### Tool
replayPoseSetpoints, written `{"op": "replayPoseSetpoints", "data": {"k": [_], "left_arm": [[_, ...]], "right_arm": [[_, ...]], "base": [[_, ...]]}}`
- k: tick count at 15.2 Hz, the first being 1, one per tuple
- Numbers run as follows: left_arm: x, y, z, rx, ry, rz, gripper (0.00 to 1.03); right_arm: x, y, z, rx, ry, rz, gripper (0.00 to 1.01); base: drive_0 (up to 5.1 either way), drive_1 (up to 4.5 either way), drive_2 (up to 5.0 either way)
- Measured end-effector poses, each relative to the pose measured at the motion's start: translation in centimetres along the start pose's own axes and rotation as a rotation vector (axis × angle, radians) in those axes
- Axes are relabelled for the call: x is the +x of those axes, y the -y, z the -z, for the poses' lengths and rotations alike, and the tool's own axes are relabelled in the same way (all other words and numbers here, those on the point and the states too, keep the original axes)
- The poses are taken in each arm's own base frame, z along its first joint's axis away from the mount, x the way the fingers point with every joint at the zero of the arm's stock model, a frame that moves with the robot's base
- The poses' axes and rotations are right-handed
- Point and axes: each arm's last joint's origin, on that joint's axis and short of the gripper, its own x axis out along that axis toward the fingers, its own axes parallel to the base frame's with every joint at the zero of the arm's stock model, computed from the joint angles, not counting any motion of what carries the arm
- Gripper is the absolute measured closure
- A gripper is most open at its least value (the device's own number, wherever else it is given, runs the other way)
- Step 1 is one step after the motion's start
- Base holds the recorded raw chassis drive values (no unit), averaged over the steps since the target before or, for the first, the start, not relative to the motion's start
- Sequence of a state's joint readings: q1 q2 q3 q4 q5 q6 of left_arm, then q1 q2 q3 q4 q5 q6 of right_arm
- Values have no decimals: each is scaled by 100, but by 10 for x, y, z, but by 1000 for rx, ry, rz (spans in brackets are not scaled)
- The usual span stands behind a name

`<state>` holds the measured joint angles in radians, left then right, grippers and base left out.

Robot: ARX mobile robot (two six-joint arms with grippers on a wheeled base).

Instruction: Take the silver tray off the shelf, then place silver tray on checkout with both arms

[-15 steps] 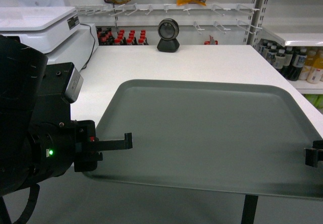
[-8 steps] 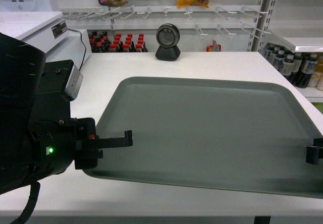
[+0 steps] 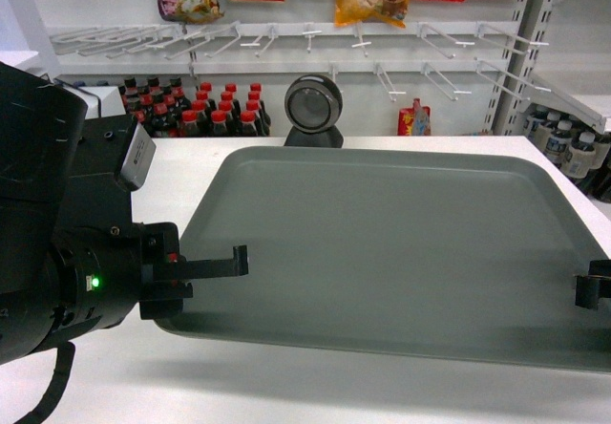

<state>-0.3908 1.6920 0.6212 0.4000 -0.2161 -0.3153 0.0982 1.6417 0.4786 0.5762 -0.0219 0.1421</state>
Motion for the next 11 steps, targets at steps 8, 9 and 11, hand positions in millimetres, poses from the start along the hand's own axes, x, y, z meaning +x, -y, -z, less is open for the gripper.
{"op": "replayPoseSetpoints", "data": {"k": [8,9,11], "left_arm": [[101,-24,-4,-83,-113,-227,100],[104,-23,0,-77,-122,-227,100],[106,-20,5,-68,-126,-227,100]], "right_arm": [[136,-11,13,2,-44,-205,98],[136,-12,21,-5,-65,-197,98],[132,-13,26,-23,-59,-184,94]], "base": [[0,0,0],[0,0,0],[0,0,0]]}}
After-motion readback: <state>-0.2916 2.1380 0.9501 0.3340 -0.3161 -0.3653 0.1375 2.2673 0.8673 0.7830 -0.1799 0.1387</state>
